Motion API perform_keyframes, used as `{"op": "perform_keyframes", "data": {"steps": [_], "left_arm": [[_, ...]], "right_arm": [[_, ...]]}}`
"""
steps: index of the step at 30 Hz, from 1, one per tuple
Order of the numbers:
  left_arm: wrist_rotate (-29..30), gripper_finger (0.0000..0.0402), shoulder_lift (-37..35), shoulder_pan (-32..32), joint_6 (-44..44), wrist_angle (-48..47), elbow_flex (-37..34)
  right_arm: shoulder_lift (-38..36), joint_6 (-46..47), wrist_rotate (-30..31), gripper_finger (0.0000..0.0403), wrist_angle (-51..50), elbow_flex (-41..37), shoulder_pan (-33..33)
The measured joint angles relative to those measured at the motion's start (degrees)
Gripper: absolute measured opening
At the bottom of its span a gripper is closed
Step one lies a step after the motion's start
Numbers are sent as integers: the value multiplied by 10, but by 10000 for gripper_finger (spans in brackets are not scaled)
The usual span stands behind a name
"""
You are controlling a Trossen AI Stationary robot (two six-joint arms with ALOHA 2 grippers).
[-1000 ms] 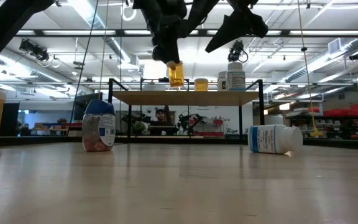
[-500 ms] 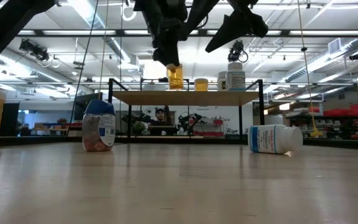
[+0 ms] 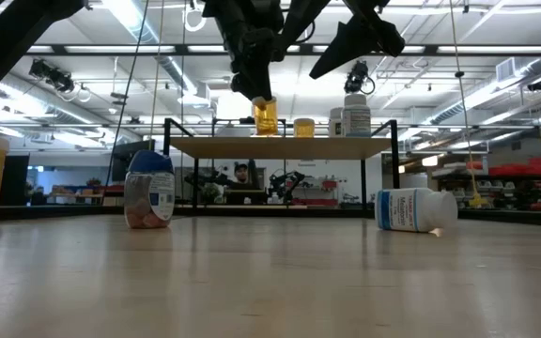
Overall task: Pick and place medicine bottles onto shelf by color
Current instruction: Put the top orange medicine bottle on the shelf
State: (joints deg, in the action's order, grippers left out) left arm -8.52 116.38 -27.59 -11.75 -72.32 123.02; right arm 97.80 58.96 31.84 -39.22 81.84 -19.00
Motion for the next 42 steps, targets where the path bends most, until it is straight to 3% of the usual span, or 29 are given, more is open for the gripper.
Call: {"op": "perform_keyframes", "data": {"steps": [16, 26, 32, 37, 42], "left_arm": [[17, 288, 0, -8, 0, 2, 0], [29, 291, -32, -12, 5, -15, 1], [46, 290, -61, -11, 10, -75, 1], [65, 269, -62, -10, 5, -114, -2], [77, 209, -60, -10, -13, -82, -45]], "right_arm": [[0, 0, 0, 271, 0, 0, 0], [0, -2, 0, 271, 0, 0, 0], [0, -4, 0, 271, -1, 0, 0], [0, -10, 1, 271, 0, 0, 0], [0, -20, 7, 271, 0, 0, 0]]}}
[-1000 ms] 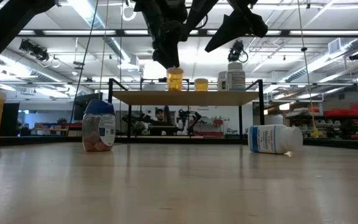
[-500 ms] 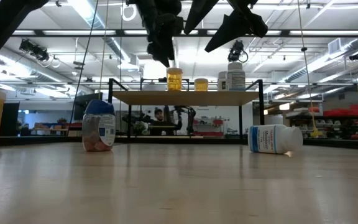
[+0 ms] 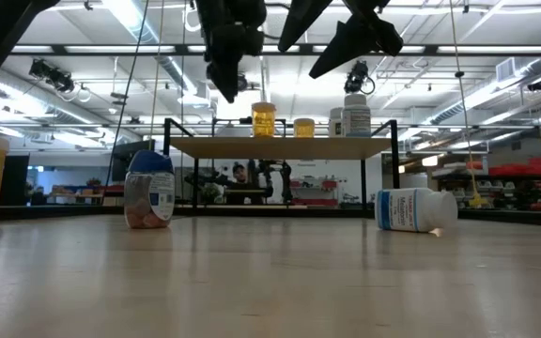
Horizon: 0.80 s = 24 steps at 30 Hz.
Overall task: Pick and place medicine bottles onto shelf by color
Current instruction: Put the top orange medicine bottle on the shelf
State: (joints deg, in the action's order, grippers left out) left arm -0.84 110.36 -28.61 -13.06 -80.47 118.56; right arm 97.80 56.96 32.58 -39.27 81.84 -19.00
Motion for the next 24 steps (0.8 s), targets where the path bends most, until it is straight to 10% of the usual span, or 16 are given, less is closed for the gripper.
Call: {"op": "perform_keyframes", "data": {"steps": [12, 24], "left_arm": [[0, 15, 0, -2, -50, 73, -97], [-25, 6, 1, -2, -56, 98, -102]], "right_arm": [[0, -1, 1, 271, 0, 0, 0], [0, -2, -5, 271, 0, 0, 0]]}}
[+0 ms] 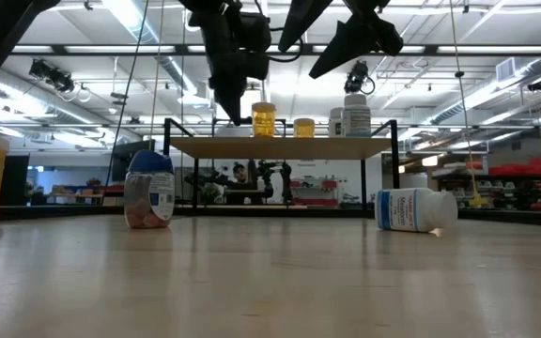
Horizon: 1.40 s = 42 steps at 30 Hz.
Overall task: Pick and place medicine bottles onto shelf by color
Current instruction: Put the top orange medicine bottle on the shelf
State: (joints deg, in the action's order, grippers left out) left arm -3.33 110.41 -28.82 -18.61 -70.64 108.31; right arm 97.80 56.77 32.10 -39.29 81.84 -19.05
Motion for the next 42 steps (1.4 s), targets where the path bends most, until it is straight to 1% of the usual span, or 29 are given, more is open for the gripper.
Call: {"op": "perform_keyframes", "data": {"steps": [7, 12, 18, 23, 26, 30, 36, 39, 42], "left_arm": [[-9, 14, 0, 2, 0, 14, 0], [-16, 4, 0, 2, 0, 38, 0], [-30, 14, 0, 2, 4, 57, 0], [-30, 4, 0, 2, 4, 69, 0], [-30, 7, 0, 2, 4, 76, 0], [-58, 15, 0, 2, 5, 93, 0], [-62, 4, 0, 2, 16, 118, 0], [-76, 8, 0, 3, 16, 128, 0], [-77, 15, 0, 5, 16, 134, 0]], "right_arm": [[0, -4, 0, 271, 0, 0, 0], [0, -4, 0, 271, 0, 0, 0], [0, -4, 0, 271, 0, 0, 0], [0, -4, 0, 271, 0, 0, 0], [0, 1, 0, 271, 0, 0, 0], [0, 1, 0, 271, 0, 0, 0], [0, 2, 0, 271, 0, 0, 0], [0, 2, 0, 271, 0, 0, 0], [0, 2, 0, 271, 0, 0, 0]]}}
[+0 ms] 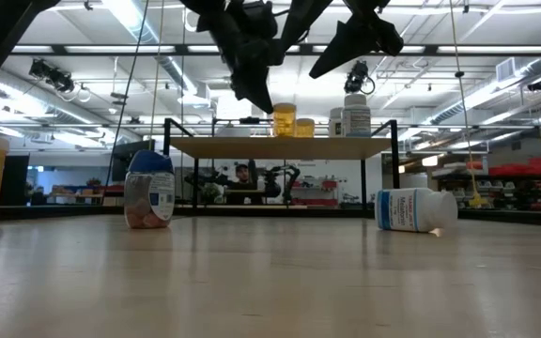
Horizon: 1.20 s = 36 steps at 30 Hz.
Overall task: Pick and place medicine bottles onto shelf by color
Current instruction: Put the top orange medicine bottle on the shelf
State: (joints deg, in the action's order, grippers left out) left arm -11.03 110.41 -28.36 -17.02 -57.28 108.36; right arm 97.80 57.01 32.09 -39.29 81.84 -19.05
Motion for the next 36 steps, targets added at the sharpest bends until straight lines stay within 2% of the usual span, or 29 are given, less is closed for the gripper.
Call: {"op": "perform_keyframes", "data": {"steps": [7, 15, 22, 29, 36], "left_arm": [[-4, 4, 0, 6, -1, 17, 0], [-9, 16, 0, 13, 2, 32, 0], [-8, 4, 0, 13, 14, 28, 0], [24, 14, 0, 12, 8, 13, 0], [31, 4, 13, 11, -15, 18, 0]], "right_arm": [[0, 0, 0, 271, 0, 0, 0], [0, 7, 0, 271, 0, 0, 0], [0, 7, 0, 271, 0, 0, 0], [0, 18, 0, 271, 0, 0, 0], [0, 18, 0, 271, 0, 0, 0]]}}
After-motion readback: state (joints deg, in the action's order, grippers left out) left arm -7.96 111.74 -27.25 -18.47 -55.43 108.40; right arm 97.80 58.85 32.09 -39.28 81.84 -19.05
